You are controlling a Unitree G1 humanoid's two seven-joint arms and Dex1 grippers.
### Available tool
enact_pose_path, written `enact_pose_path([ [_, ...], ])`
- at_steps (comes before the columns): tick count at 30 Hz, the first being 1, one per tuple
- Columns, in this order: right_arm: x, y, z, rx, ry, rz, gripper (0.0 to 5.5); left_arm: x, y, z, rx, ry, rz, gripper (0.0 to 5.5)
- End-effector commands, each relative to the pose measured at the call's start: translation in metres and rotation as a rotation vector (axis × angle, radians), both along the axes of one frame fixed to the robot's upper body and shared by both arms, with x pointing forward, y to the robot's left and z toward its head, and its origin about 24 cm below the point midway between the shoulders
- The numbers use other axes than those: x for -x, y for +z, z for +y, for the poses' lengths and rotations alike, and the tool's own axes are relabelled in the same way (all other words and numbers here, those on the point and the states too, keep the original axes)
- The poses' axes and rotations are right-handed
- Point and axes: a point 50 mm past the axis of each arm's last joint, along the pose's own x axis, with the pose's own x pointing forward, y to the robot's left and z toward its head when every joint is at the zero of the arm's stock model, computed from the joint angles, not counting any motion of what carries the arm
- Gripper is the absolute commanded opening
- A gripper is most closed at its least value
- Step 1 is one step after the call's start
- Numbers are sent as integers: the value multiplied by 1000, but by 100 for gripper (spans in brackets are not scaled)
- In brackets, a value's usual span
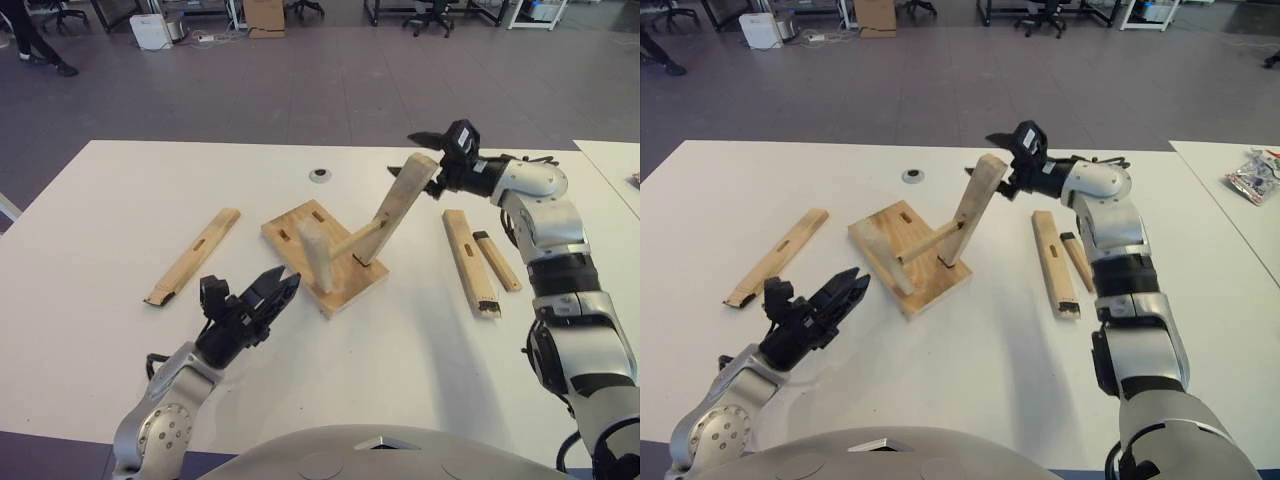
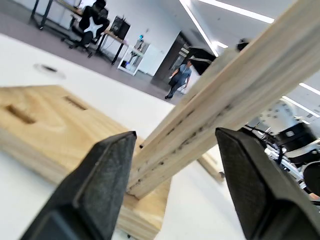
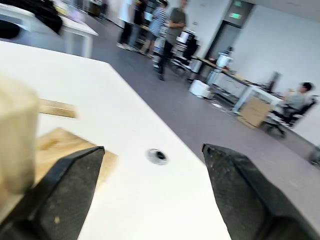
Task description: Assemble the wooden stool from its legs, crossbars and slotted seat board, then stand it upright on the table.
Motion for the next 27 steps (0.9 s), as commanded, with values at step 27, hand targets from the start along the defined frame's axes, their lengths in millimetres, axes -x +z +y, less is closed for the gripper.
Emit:
enact_pose_path([
  [27,62,-140,25,189,-171,430,366,-120,-35,-21,-705,-69,-204,293],
])
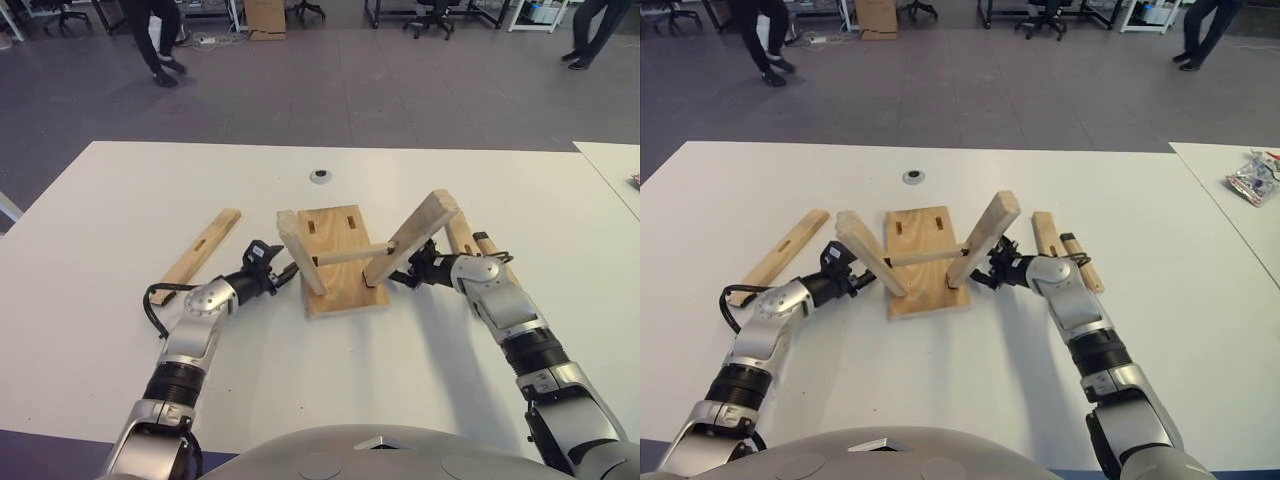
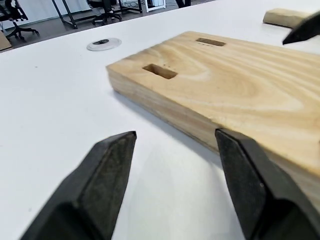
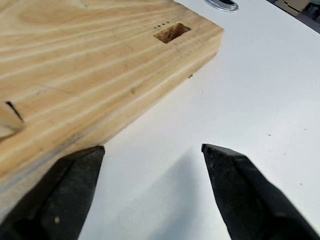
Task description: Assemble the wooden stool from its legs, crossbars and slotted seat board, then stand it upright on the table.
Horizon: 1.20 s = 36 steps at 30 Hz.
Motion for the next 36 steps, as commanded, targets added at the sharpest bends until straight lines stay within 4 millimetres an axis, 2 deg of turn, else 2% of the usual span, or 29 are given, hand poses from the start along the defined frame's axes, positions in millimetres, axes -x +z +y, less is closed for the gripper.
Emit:
enact_pose_path([
  [1,8,-5,7,-41,16,36,366,-3,5,-16,38,-43,-32,293],
  [5,0,1,-4,-30,-74,-13,366,3,4,-14,61,-19,-29,293],
  [7,-6,9,-12,-34,-175,-80,366,8,7,-2,65,29,-38,293],
  [10,-3,16,-14,-49,-236,-127,366,18,9,19,58,127,-53,293],
  [13,6,27,-19,-60,-326,-194,366,34,29,48,87,264,-151,293],
  [16,20,62,-21,-175,-575,-405,366,56,58,62,163,395,-314,293],
  [18,40,86,-21,-261,-745,-545,366,76,77,56,244,539,-455,293],
  [20,62,105,-16,-344,-817,-646,366,94,91,37,306,611,-531,293],
  [22,80,112,-7,-372,-808,-681,366,104,98,14,371,597,-532,293],
  [24,89,113,0,-356,-776,-691,366,109,99,3,386,576,-519,293],
  [28,92,108,2,-330,-775,-671,366,112,99,3,378,609,-507,293],
  [33,89,103,-14,-288,-892,-661,366,113,94,15,373,702,-487,293],
  [35,87,103,-14,-314,-881,-660,366,112,96,10,368,657,-498,293],
  [36,87,108,-4,-347,-779,-673,366,111,97,-3,374,546,-492,293],
])
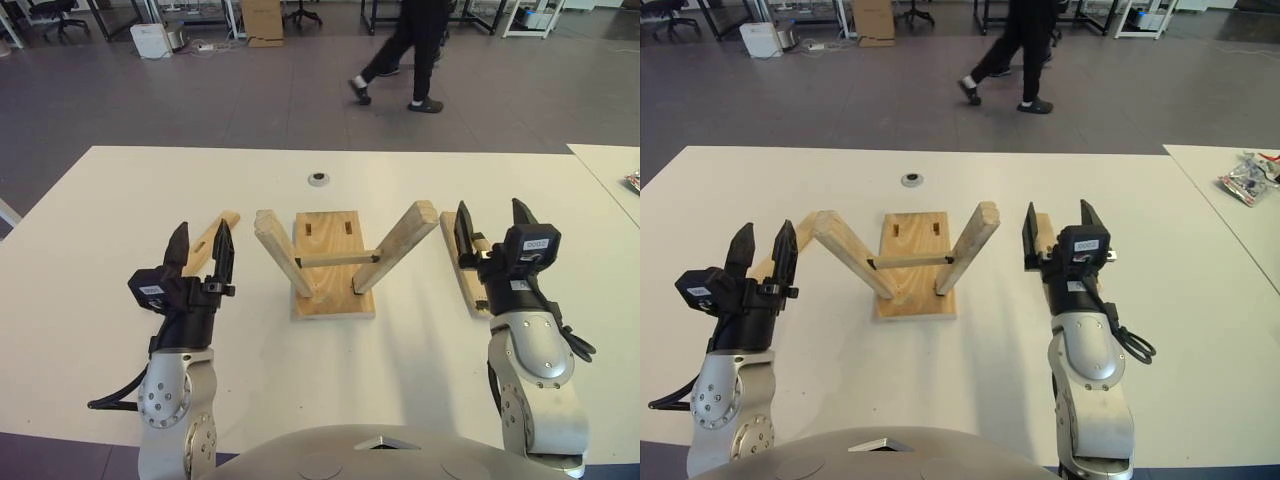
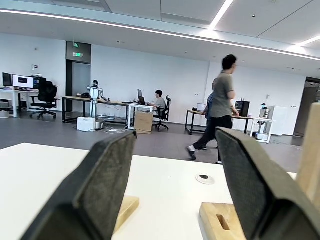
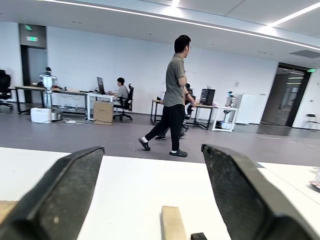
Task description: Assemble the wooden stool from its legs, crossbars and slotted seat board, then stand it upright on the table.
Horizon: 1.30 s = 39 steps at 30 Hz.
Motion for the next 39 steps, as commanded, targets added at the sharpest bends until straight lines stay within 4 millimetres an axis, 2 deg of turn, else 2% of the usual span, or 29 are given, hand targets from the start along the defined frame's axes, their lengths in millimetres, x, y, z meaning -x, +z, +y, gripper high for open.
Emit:
enact_pose_path([
  [1,-4,6,22,-23,214,-41,366,-1,4,-32,-88,-261,-34,293],
  [4,1,12,63,-17,567,-60,366,3,0,-60,-110,-559,-11,293],
  [6,0,10,69,-12,624,-53,366,3,1,-65,-110,-627,-11,293],
  [8,-3,8,65,-12,602,-40,366,4,5,-66,-103,-623,-15,293],
  [11,-5,-5,56,-10,570,17,366,12,25,-75,-89,-609,-44,293],
  [13,-12,-26,35,-66,471,118,366,16,41,-74,-106,-582,-55,293],
  [15,-21,-31,14,-96,399,140,366,14,51,-65,-220,-610,-44,293],
  [16,-28,-26,7,-76,383,114,366,10,58,-58,-288,-623,-46,293],
  [18,-44,-7,-3,-34,375,38,366,-9,73,-30,-377,-555,-53,293],
  [19,-52,4,-5,-23,376,-2,366,-18,81,-17,-386,-511,-65,293],
  [21,-60,22,-6,-5,386,-64,366,-25,90,-5,-394,-480,-73,293],
  [25,-63,35,-1,-3,416,-106,366,-21,101,-12,-366,-494,-98,293],
  [26,-63,40,1,-32,448,-114,366,-22,110,-21,-336,-529,-142,293],
  [28,-64,57,11,-102,551,-136,366,-22,132,-52,-217,-660,-253,293],
  [29,-63,64,16,-133,602,-144,366,-26,139,-56,-175,-718,-272,293],
  [31,-61,82,27,-215,713,-169,366,-45,134,-27,-87,-785,-262,293],
  [33,-58,98,33,-269,786,-190,366,-49,132,-11,-58,-862,-268,293],
  [36,-54,121,34,-360,849,-223,366,-30,134,-15,7,-1045,-244,293],
  [37,-53,119,37,-371,864,-199,366,-20,123,-18,54,-1123,-172,293],
  [39,-51,101,49,-372,888,-74,366,5,96,-24,168,-1288,39,293],
])
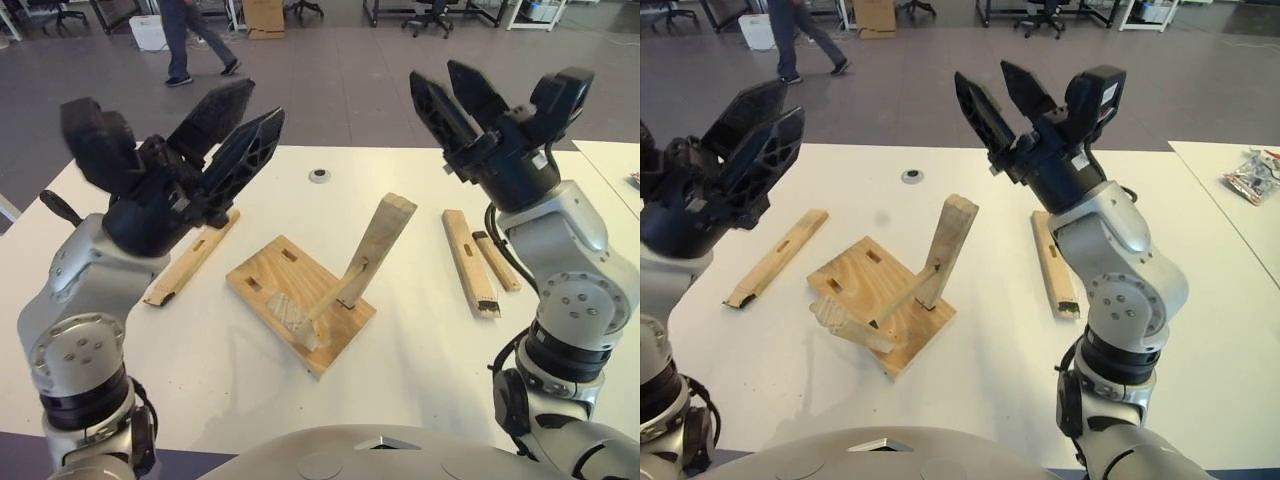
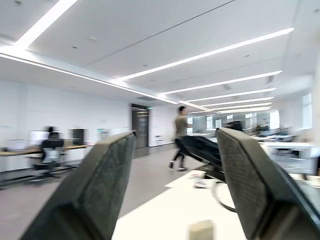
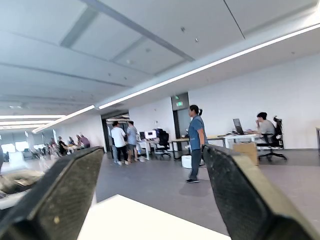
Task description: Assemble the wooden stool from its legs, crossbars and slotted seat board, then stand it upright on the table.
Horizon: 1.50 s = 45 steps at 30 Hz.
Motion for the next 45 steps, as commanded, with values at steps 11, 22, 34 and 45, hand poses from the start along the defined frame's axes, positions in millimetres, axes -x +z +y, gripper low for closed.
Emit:
enact_pose_path([
  [11,-5,-97,24,350,7,541,366,58,-97,-14,-274,-283,528,293],
  [22,-21,-28,27,231,6,253,366,44,-96,-35,-368,-291,444,293],
  [34,-25,-17,-9,235,71,235,366,22,-88,5,-457,-200,407,293],
  [45,43,-157,-44,548,276,703,366,-19,-170,118,-939,399,575,293],
])
